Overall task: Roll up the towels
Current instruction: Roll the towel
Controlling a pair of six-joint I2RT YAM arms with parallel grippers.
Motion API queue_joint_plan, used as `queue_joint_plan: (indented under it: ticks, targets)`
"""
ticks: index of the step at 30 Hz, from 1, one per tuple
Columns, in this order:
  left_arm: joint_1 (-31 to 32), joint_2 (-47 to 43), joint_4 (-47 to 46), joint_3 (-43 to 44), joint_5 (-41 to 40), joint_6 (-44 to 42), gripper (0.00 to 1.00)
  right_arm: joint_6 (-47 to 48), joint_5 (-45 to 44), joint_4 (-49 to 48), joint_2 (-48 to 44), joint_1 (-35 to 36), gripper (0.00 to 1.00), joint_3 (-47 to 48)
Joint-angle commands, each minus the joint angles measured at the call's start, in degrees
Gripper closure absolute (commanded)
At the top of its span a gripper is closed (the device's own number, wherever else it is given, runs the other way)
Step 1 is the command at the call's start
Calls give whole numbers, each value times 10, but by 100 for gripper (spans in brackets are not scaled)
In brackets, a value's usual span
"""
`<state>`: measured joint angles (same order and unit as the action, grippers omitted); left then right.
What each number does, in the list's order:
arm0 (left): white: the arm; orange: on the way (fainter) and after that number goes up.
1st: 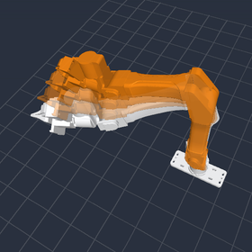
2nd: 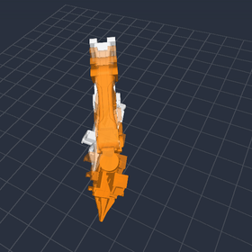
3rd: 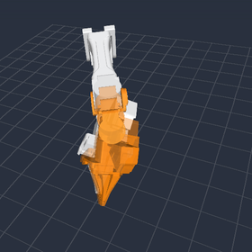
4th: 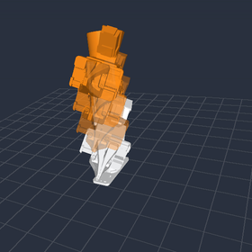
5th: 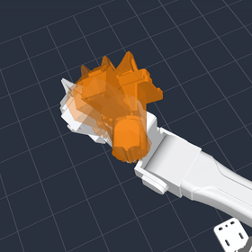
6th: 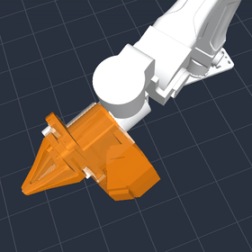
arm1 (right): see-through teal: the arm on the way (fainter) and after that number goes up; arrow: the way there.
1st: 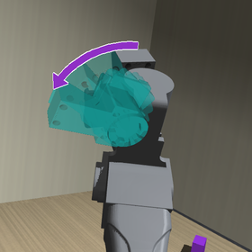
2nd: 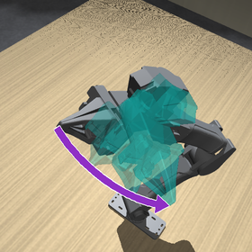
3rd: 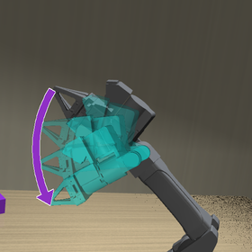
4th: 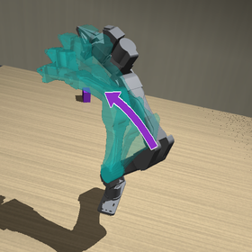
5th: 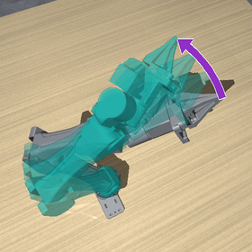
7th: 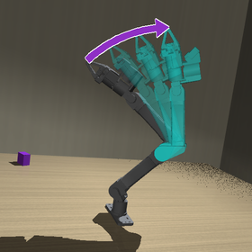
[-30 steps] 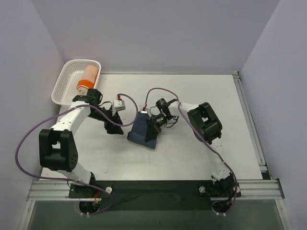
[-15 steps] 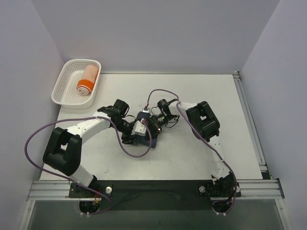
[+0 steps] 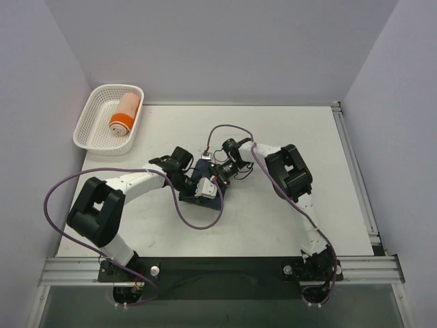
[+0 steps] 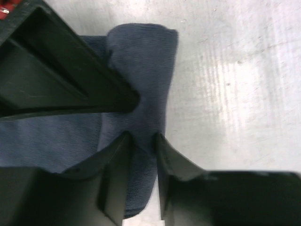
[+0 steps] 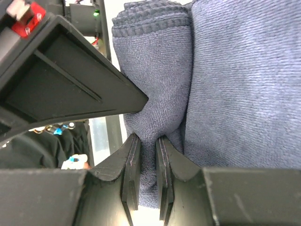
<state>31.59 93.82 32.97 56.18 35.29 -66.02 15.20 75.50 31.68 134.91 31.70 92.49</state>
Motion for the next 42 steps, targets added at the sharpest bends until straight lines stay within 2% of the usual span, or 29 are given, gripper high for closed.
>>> queue_joint_plan:
  ticks: [1, 3, 4, 7, 12, 23, 28, 35, 42]
  targets:
    - [22, -12, 53, -35, -36, 53, 60, 25, -75, 2, -3, -6, 99, 33]
    - [17, -42, 36, -51, -45, 78, 38, 29, -70, 9, 3, -5, 100, 38]
    - [13, -54, 28, -55, -45, 80, 20, 32, -70, 10, 4, -5, 100, 38]
    - [8, -93, 22, -61, -36, 84, 15, 49, -72, 19, 5, -2, 100, 26]
    - [8, -116, -2, -56, -45, 83, 17, 75, -76, 33, 4, -2, 100, 16]
    - [24, -32, -81, -42, -76, 59, 20, 99, -85, 56, 20, 2, 100, 30]
    - [34, -43, -102, -61, -87, 62, 21, 100, -88, 63, 30, 2, 100, 42]
    - [34, -102, -96, -48, -66, 69, 21, 110, -91, 71, 33, 3, 100, 45]
    - [33, -57, -99, -42, -59, 41, 21, 114, -91, 76, 32, 3, 100, 49]
